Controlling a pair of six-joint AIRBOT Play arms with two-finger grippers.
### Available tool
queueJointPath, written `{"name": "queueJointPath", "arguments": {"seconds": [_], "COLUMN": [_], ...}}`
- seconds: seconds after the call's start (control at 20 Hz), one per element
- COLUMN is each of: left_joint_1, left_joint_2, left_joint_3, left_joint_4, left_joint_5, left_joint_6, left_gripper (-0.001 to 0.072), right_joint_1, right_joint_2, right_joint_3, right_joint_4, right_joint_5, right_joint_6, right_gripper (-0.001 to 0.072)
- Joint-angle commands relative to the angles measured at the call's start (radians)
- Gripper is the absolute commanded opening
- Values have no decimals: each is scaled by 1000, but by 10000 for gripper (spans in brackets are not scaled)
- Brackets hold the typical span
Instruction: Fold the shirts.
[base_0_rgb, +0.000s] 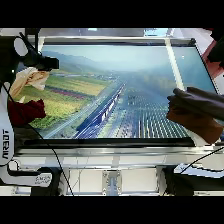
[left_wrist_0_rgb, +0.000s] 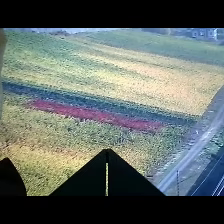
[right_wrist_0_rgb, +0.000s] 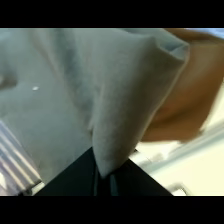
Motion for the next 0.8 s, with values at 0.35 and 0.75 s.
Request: {"name": "queueJointPath", "arguments": {"seconds": [0.35,0.75], "left_joint_1": [-1,-1], "left_joint_2": [-1,-2], "left_joint_3": [0,0], "left_joint_4": [-90,-148], "left_joint_5": [-31,-26], "left_joint_6": [-3,-3], "left_gripper": [13,13], "right_joint_1": [2,303], "right_joint_2": [23,90], "right_joint_3": [-226,-147], "right_joint_4": [-180,741], "right_joint_5": [79,-341], "right_joint_6": [9,-270], "right_gripper": [389,385]}}
